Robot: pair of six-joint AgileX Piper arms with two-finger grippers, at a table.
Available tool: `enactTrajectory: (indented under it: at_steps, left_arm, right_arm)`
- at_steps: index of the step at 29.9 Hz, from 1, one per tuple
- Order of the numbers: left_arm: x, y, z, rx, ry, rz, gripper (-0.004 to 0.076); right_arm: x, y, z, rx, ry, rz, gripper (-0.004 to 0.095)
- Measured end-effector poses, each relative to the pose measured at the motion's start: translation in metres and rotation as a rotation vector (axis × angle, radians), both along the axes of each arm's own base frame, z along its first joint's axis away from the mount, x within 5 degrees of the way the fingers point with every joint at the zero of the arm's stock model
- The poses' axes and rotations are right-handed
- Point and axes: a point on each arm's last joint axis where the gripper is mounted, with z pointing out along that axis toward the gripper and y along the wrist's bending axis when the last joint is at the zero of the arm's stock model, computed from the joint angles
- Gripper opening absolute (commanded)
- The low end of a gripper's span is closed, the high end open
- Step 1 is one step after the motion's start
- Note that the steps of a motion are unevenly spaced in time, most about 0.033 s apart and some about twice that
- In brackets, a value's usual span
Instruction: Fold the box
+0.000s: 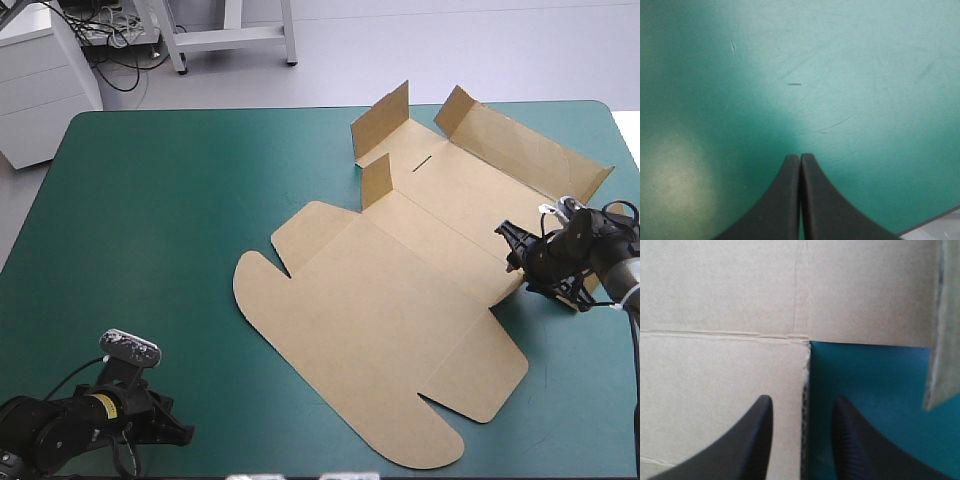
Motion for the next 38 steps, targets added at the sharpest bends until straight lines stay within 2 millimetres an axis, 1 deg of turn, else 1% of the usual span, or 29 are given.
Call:
enactTrajectory:
  at_steps: [2,11,15,19,22,28,30,31,33,38]
  left_arm:
    - [0.0,0.0,0.0,0.0,0.0,0.0,-0.0032]
    - [0.0,0.0,0.0,0.0,0.0,0.0,-0.0032]
    - [0.0,0.0,0.0,0.0,0.0,0.0,-0.0032]
    - [0.0,0.0,0.0,0.0,0.0,0.0,-0.0032]
    - [0.0,0.0,0.0,0.0,0.0,0.0,-0.0032]
    - [0.0,0.0,0.0,0.0,0.0,0.0,-0.0032]
    - [0.0,0.0,0.0,0.0,0.0,0.0,-0.0032]
    - [0.0,0.0,0.0,0.0,0.0,0.0,-0.0032]
    - [0.0,0.0,0.0,0.0,0.0,0.0,-0.0032]
    - [0.0,0.0,0.0,-0.003,0.001,0.0,-0.0032]
  right_arm:
    - [0.001,0.0,0.0,-0.001,-0.007,-0.001,-0.0022]
    - [0.0,-0.001,0.0,-0.018,-0.005,0.029,-0.0023]
    - [0.0,-0.001,0.0,-0.045,-0.013,0.095,-0.0023]
    - [0.004,-0.001,0.008,-0.087,-0.033,0.192,-0.0023]
    - [0.009,-0.001,0.022,-0.13,-0.065,0.286,-0.0023]
    - [0.02,-0.002,0.061,-0.254,-0.159,0.509,-0.0023]
    - [0.025,-0.002,0.078,-0.299,-0.206,0.565,-0.0023]
    - [0.026,-0.002,0.082,-0.314,-0.218,0.585,-0.0023]
    - [0.029,-0.002,0.097,-0.361,-0.265,0.631,-0.0023]
    - [0.033,-0.003,0.123,-0.457,-0.342,0.725,-0.0023]
